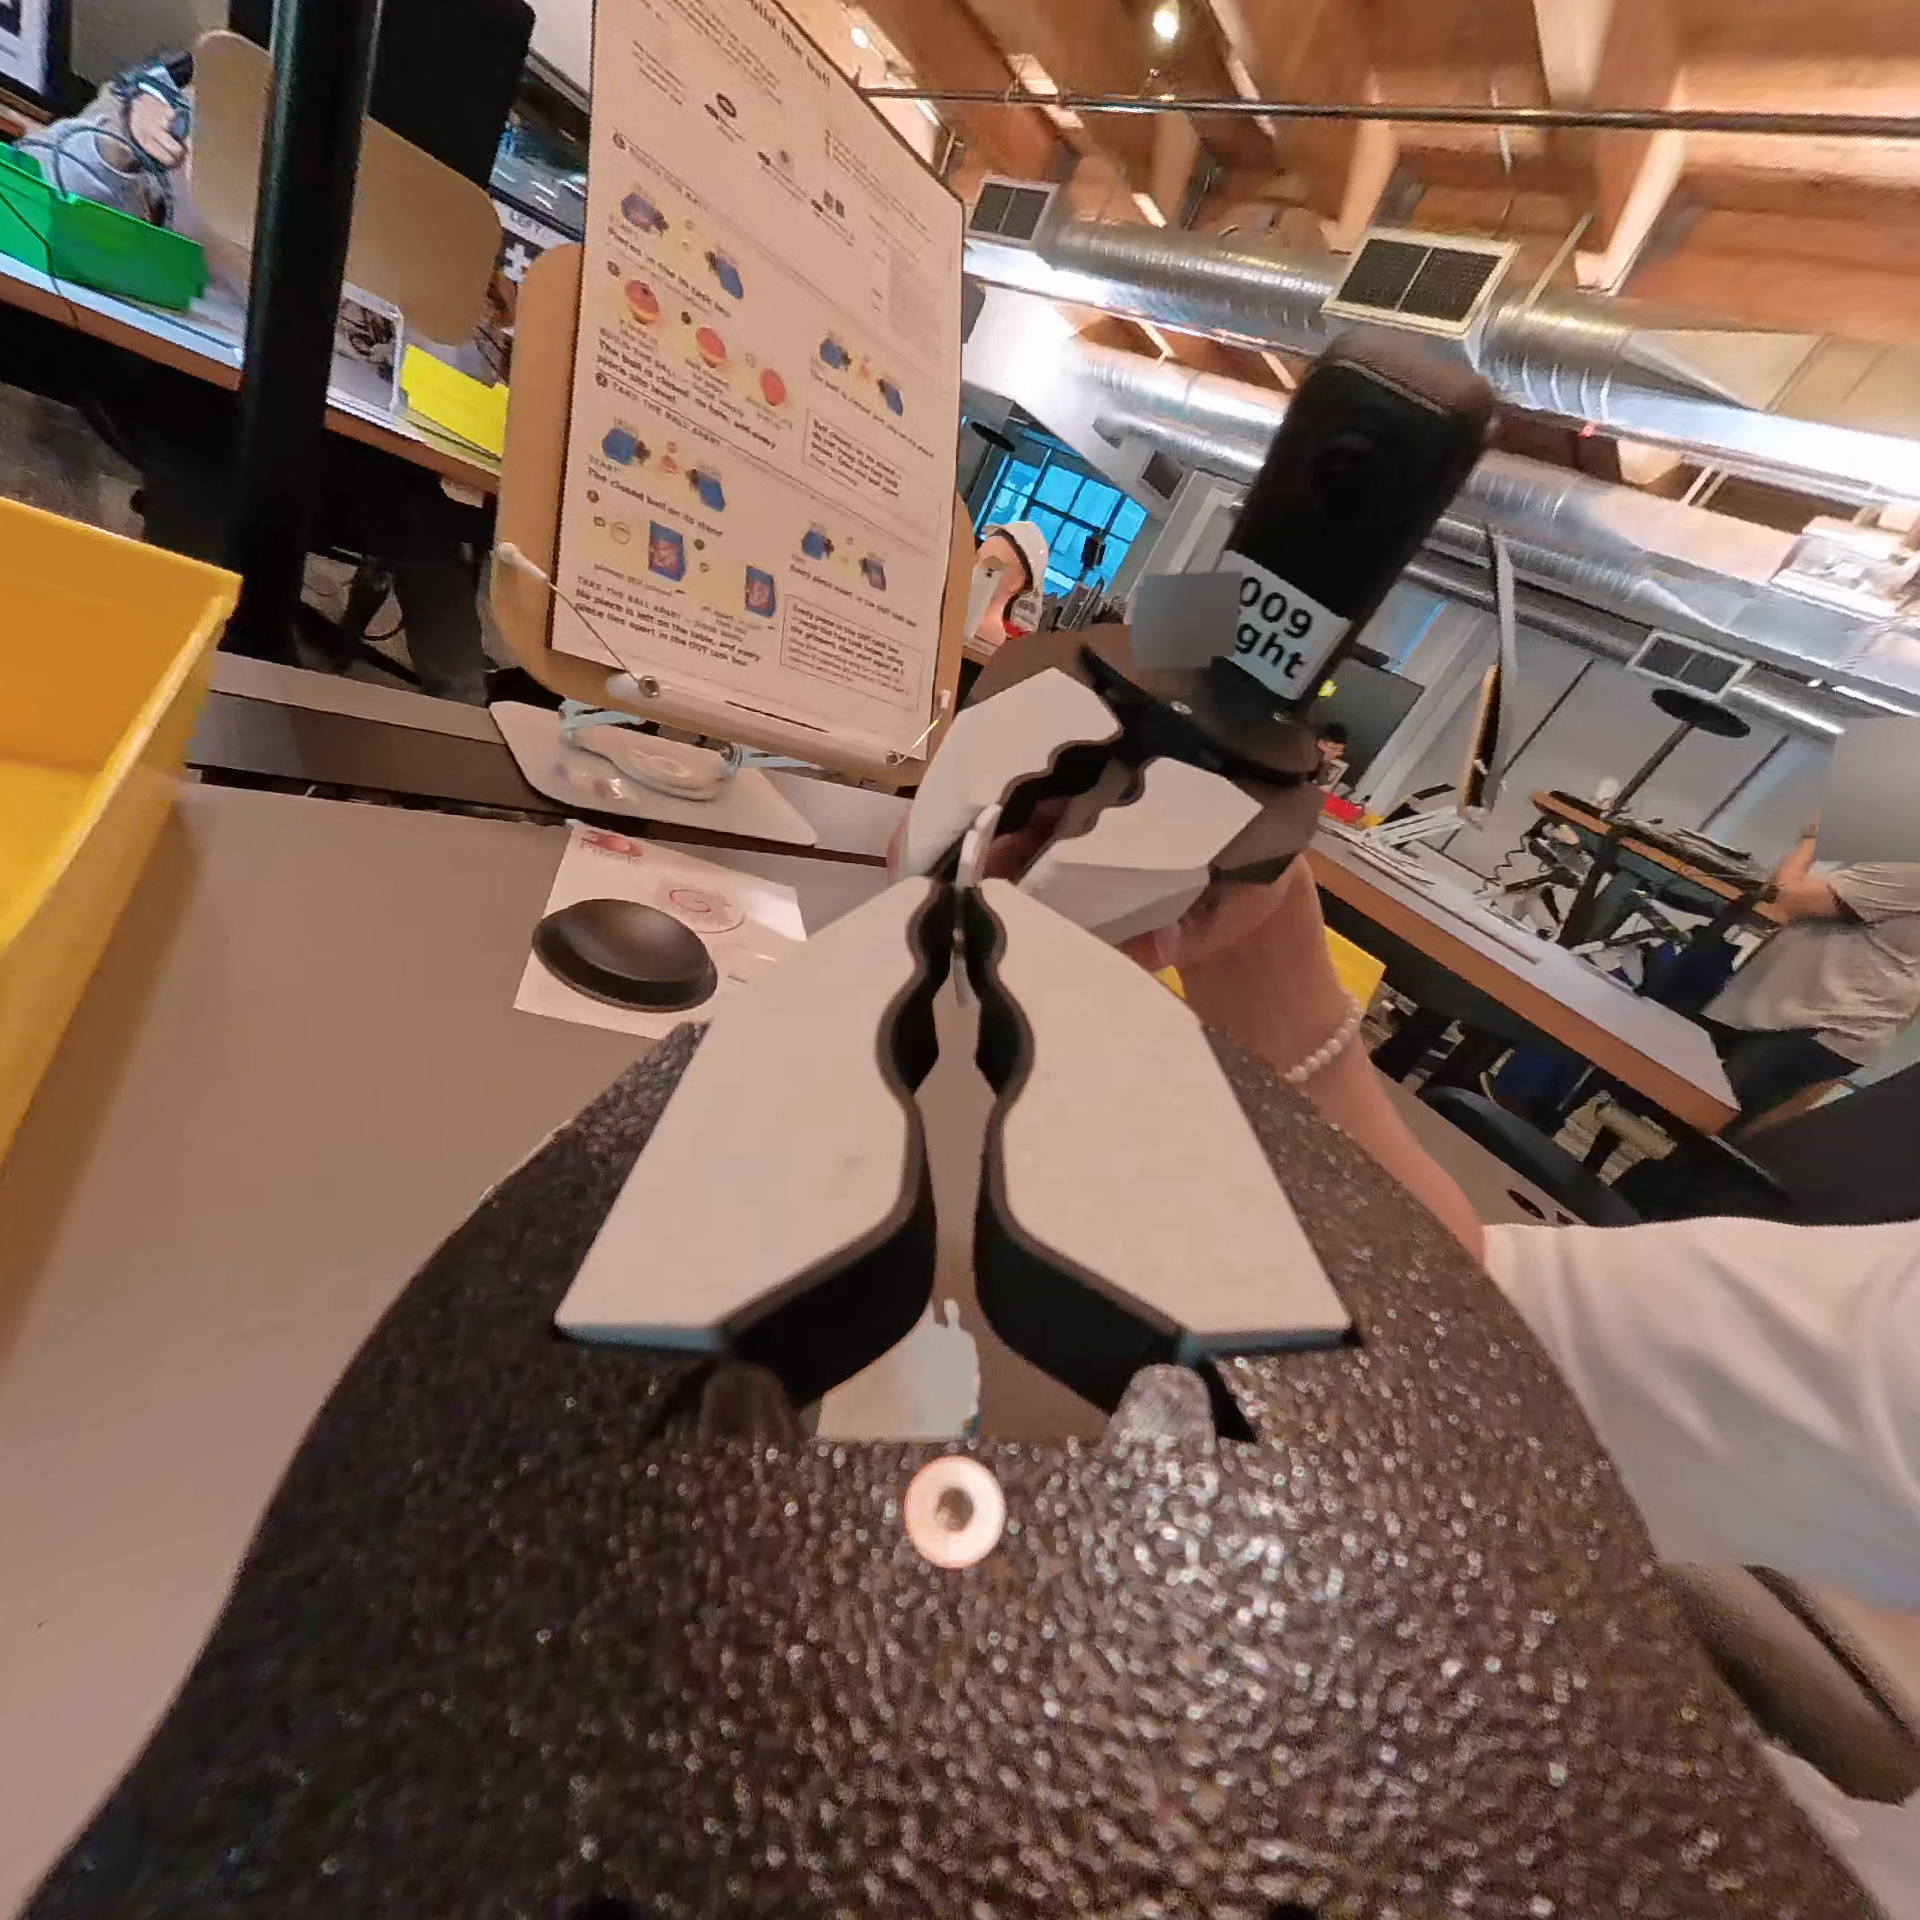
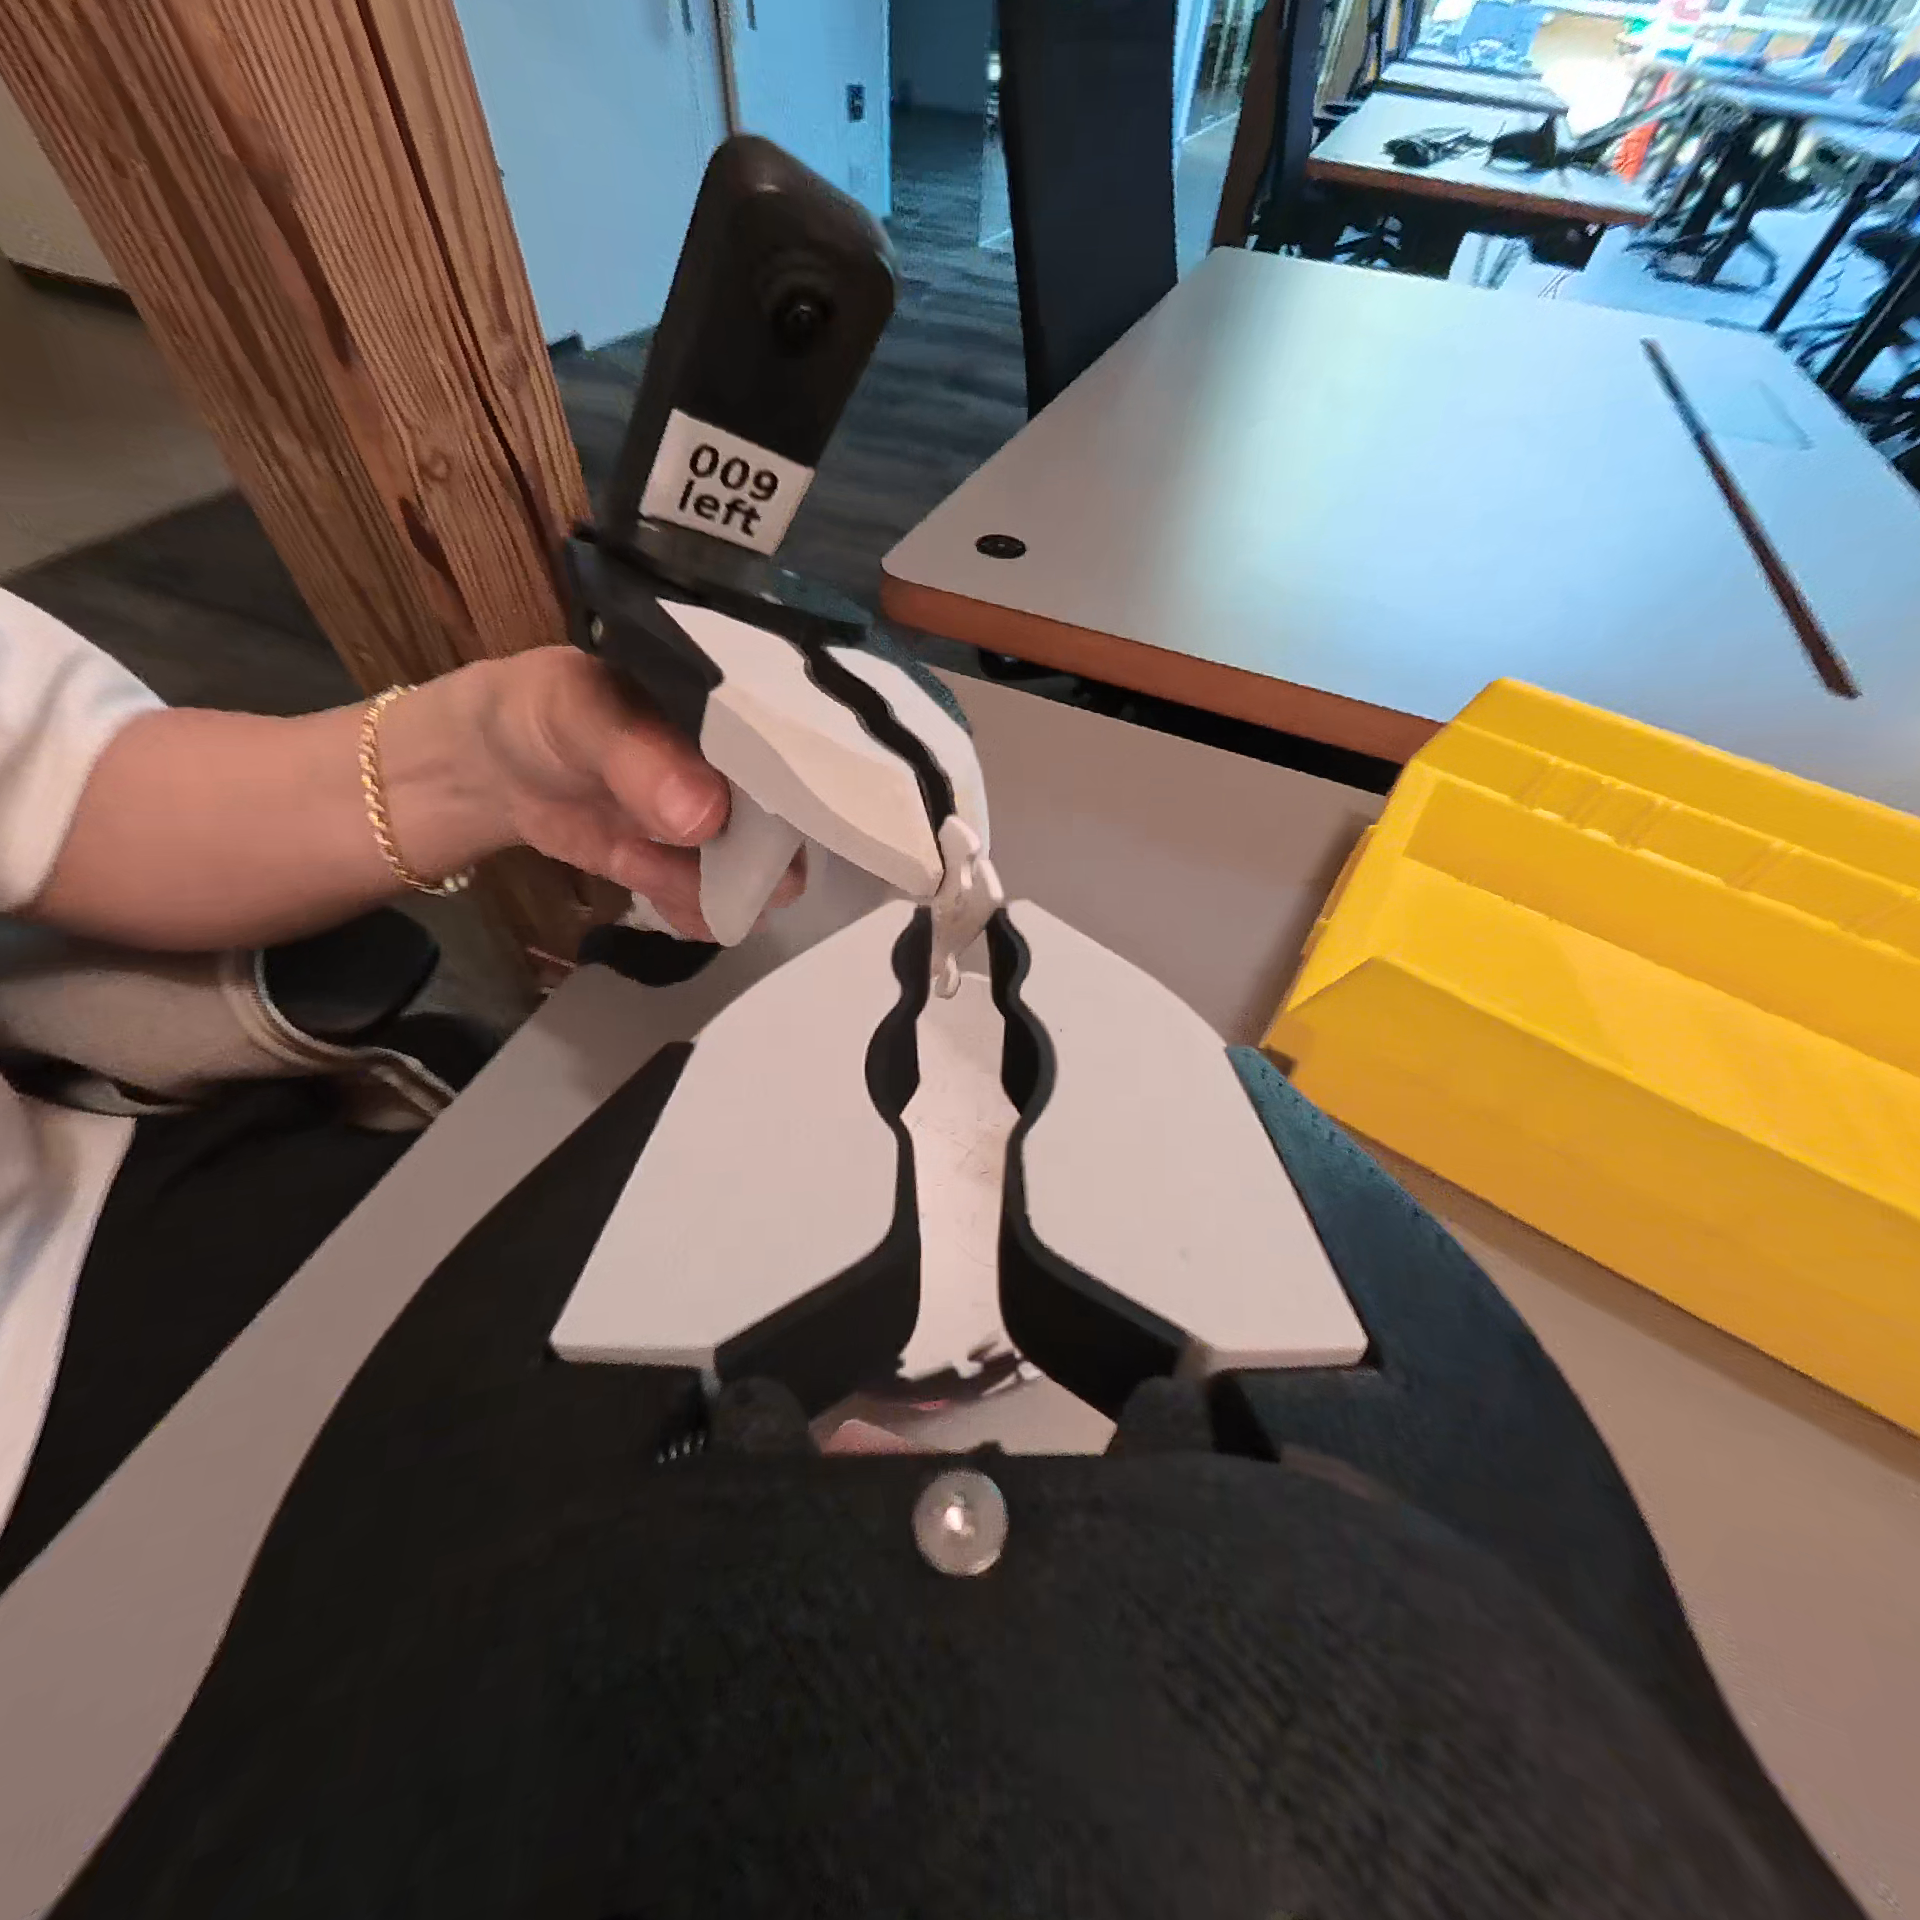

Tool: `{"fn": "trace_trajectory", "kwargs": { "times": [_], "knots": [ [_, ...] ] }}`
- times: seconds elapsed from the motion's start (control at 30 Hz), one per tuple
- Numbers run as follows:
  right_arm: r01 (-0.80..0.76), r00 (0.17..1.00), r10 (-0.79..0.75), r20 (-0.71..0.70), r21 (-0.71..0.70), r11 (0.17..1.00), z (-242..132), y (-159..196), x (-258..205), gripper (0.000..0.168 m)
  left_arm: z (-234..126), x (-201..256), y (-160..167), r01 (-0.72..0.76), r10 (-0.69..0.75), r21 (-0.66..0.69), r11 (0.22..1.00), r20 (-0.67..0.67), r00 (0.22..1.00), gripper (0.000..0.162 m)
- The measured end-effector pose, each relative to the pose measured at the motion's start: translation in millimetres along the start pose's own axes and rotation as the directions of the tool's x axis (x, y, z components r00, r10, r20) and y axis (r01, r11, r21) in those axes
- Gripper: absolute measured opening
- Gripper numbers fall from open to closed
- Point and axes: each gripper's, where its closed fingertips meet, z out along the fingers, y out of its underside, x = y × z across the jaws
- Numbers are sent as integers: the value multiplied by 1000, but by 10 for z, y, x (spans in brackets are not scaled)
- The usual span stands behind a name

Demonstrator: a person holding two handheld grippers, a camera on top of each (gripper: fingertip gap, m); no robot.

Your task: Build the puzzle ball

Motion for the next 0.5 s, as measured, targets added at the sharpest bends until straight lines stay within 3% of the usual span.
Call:
{"fn": "trace_trajectory", "kwargs": {
  "times": [0.13,0.3,0.5],
  "knots": [
    [-2,997,8,78,-75,997,-37,99,-91,2,-31,5,158,-9,7,-144,990,-16,1000,5],
    [87,994,-103,-29,-334,939,-54,489,75,2,-220,-294,276,-142,204,-321,936,168,964,8],
    [113,982,-168,-83,-454,884,36,704,208,2,-430,-632,424,-135,345,-509,850,345,873,21]
  ]
}}
